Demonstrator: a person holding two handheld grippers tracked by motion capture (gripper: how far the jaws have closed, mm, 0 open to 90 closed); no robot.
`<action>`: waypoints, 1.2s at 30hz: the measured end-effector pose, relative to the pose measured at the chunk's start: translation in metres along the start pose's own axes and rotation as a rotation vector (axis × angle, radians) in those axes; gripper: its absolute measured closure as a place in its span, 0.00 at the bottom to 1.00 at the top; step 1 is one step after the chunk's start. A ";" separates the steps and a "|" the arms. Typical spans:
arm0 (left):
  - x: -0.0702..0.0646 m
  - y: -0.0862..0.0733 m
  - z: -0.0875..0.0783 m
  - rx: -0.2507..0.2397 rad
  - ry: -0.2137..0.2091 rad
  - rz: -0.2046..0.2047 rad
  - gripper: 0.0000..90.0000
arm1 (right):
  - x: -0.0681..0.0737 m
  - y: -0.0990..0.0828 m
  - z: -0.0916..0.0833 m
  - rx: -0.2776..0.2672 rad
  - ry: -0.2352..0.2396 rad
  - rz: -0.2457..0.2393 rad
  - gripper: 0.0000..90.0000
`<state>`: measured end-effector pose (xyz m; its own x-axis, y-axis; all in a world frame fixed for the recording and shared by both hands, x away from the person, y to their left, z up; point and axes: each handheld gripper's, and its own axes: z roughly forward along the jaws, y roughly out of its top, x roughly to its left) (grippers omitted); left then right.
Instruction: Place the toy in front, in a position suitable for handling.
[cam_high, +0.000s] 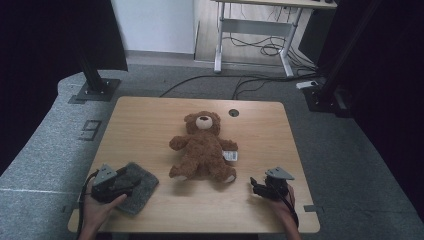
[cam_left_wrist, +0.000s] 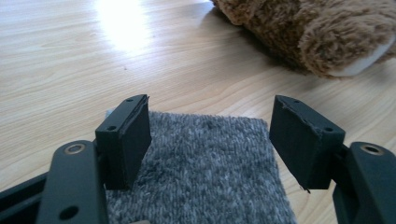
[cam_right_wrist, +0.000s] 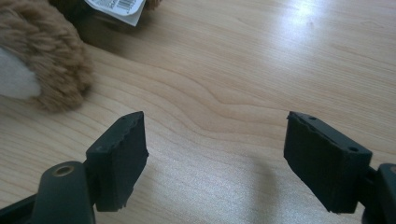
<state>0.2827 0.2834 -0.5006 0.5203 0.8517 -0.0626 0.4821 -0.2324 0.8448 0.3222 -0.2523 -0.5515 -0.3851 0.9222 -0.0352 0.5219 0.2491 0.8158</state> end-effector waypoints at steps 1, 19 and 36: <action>0.000 0.000 0.000 0.001 0.002 -0.001 0.33 | 0.000 0.000 0.000 -0.004 0.003 0.007 0.24; -0.010 0.005 0.007 0.009 -0.010 0.021 0.34 | 0.020 0.020 -0.012 -0.113 -0.007 0.055 0.26; -0.023 0.015 0.019 0.017 -0.047 0.057 0.35 | 0.102 0.110 0.017 -0.168 0.173 0.014 0.24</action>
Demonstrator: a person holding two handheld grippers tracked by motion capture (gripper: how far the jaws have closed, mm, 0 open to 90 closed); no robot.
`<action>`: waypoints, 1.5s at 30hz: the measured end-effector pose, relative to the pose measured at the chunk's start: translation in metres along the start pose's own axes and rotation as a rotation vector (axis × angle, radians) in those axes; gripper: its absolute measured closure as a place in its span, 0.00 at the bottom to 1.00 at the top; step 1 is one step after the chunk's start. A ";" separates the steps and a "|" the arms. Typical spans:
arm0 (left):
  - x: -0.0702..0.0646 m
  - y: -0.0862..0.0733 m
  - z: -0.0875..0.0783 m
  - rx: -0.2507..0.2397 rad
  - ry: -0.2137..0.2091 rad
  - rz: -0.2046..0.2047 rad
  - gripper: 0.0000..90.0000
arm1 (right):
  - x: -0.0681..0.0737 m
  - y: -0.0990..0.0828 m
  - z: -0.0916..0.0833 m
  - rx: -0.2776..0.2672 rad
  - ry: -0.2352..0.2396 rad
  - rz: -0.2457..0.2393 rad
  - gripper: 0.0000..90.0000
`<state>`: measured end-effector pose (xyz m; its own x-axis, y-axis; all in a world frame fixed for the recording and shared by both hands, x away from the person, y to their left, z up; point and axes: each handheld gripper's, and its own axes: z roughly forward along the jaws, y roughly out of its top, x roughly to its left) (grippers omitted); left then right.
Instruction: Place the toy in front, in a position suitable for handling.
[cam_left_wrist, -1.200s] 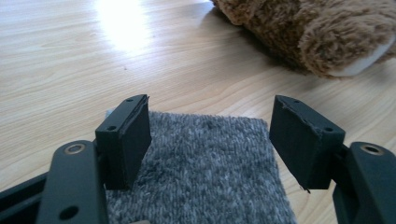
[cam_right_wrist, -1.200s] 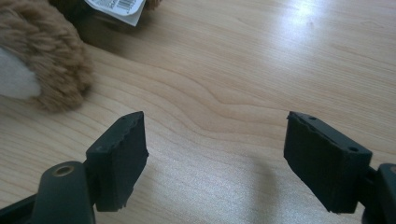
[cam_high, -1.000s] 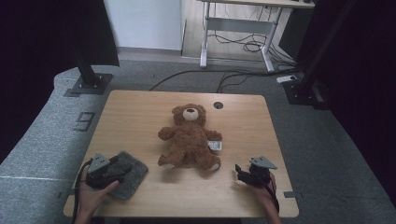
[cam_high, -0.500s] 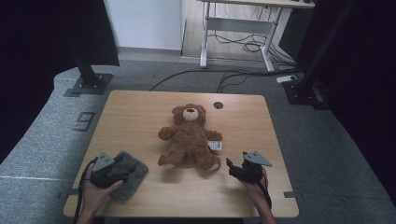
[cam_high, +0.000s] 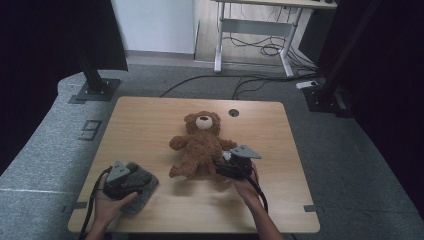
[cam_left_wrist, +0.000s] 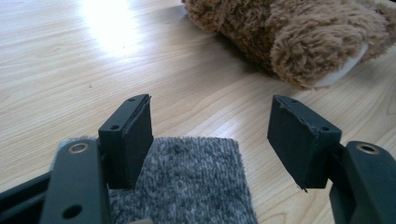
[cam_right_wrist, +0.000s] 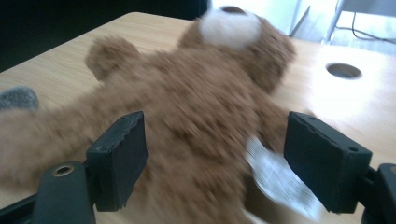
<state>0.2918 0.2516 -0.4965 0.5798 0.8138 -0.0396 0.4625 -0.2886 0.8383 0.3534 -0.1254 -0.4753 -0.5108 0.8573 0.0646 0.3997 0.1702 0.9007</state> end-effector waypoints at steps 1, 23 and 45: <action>0.000 0.000 0.000 0.000 0.000 0.000 0.35 | 0.004 0.003 0.004 0.000 0.003 -0.005 0.24; 0.003 -0.008 -0.001 0.011 0.030 0.008 0.35 | 0.055 0.018 0.076 0.084 -0.106 -0.070 0.14; 0.007 -0.011 -0.003 0.010 0.029 -0.010 0.34 | 0.033 -0.011 0.046 0.023 0.089 -0.301 0.25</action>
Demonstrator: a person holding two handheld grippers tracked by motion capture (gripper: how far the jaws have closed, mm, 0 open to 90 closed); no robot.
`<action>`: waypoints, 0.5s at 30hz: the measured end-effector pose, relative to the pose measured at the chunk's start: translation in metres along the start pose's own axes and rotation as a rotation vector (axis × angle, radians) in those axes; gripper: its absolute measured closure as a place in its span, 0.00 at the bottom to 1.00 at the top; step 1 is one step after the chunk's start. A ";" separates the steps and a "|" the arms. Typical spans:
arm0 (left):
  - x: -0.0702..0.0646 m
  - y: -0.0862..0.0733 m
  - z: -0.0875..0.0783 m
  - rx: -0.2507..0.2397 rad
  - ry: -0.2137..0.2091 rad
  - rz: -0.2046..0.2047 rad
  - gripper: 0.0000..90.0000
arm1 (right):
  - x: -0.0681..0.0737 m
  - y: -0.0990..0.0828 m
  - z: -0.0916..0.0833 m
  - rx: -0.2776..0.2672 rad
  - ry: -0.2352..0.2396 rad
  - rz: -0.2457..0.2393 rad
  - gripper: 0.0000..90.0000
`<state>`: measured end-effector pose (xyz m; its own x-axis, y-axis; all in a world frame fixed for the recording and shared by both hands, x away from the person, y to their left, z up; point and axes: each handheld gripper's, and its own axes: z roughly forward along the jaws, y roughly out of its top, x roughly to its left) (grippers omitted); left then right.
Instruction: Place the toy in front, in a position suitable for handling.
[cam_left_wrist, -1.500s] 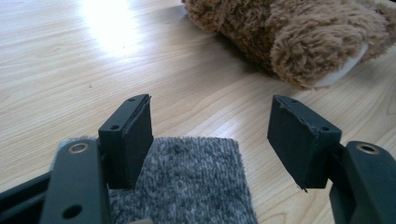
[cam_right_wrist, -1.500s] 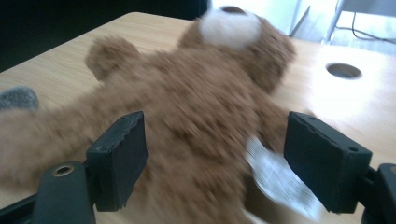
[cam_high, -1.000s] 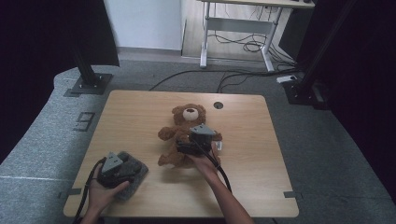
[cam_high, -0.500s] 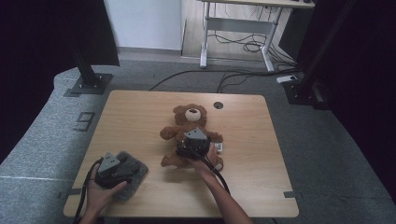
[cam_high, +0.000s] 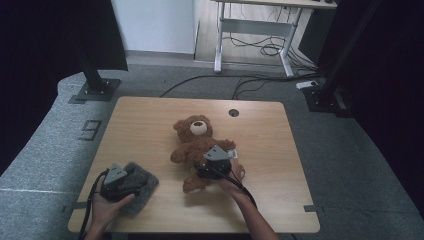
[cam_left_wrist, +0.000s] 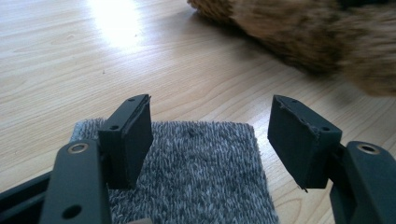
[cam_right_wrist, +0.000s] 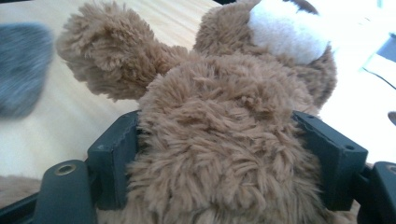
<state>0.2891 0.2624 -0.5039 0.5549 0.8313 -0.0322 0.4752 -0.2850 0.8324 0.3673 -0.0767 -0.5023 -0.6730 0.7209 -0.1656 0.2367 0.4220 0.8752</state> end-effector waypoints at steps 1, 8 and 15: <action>0.000 0.000 0.000 0.000 0.000 -0.001 0.34 | -0.010 -0.004 -0.011 -0.001 0.046 -0.027 0.24; -0.001 0.000 0.001 0.002 0.000 -0.001 0.34 | -0.031 -0.014 -0.035 -0.006 0.037 -0.023 0.21; -0.003 0.002 -0.001 -0.017 -0.021 -0.015 0.34 | -0.041 -0.013 -0.056 -0.028 -0.011 0.082 0.19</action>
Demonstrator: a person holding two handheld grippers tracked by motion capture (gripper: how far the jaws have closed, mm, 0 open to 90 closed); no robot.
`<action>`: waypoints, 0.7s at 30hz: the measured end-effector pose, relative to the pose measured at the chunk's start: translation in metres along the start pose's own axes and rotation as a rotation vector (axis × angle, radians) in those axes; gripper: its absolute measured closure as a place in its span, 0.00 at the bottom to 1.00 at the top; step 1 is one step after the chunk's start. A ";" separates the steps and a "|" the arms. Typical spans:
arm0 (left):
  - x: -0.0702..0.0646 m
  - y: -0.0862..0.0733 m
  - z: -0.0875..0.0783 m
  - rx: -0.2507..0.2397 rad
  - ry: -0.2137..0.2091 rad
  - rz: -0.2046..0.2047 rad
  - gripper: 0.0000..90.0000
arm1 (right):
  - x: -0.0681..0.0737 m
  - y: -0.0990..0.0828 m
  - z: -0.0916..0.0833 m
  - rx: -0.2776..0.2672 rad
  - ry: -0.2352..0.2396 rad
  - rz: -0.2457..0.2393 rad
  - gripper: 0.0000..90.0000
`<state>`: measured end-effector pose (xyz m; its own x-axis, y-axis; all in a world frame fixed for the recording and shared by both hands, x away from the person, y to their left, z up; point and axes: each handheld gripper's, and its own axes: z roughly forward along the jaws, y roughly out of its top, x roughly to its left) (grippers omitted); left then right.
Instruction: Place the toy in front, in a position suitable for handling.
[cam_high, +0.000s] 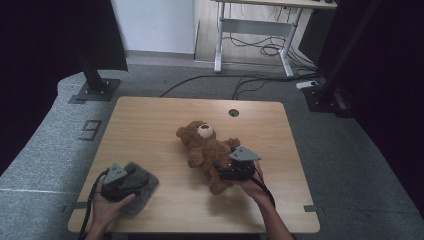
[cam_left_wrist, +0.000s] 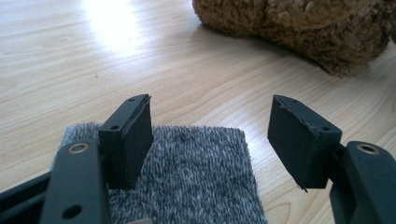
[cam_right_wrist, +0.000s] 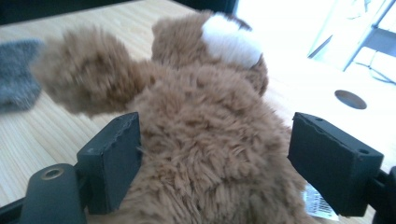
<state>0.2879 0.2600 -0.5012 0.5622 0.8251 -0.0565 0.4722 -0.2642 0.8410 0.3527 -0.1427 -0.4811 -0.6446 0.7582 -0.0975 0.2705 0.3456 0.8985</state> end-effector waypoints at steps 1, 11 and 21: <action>0.000 0.000 0.000 -0.002 -0.001 0.001 0.34 | 0.002 0.003 -0.003 -0.007 -0.013 0.002 0.19; -0.001 0.000 0.000 0.003 0.005 0.007 0.34 | 0.045 0.010 -0.001 0.029 -0.078 -0.032 0.16; 0.001 0.000 -0.001 -0.005 0.007 -0.004 0.35 | 0.037 -0.028 -0.011 0.099 -0.149 0.006 0.23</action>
<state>0.2880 0.2615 -0.5003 0.5557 0.8295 -0.0562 0.4707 -0.2582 0.8437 0.3136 -0.1308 -0.5051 -0.5321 0.8312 -0.1612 0.3479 0.3882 0.8534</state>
